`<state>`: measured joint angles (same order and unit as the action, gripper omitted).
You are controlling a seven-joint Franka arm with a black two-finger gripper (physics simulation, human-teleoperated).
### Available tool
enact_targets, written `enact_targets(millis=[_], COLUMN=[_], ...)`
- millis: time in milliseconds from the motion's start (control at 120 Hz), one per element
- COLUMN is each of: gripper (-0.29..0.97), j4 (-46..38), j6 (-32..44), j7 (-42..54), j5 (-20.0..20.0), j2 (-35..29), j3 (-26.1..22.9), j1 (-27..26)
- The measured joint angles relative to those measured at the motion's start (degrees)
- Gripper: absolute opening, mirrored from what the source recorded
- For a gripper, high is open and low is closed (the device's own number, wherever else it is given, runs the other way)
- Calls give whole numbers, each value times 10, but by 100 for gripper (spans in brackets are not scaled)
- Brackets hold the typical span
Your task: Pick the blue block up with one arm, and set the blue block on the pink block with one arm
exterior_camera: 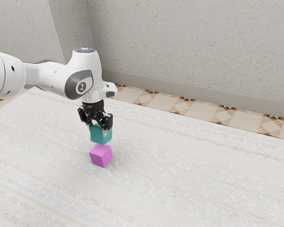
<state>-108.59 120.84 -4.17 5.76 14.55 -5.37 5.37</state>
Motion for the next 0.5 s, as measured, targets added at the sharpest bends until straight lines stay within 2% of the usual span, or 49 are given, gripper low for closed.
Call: enact_targets(millis=[500], gripper=[31], j4=[-11], j6=[37], j7=[21], j5=[-11], j2=[-6], j3=[6], j1=[1])
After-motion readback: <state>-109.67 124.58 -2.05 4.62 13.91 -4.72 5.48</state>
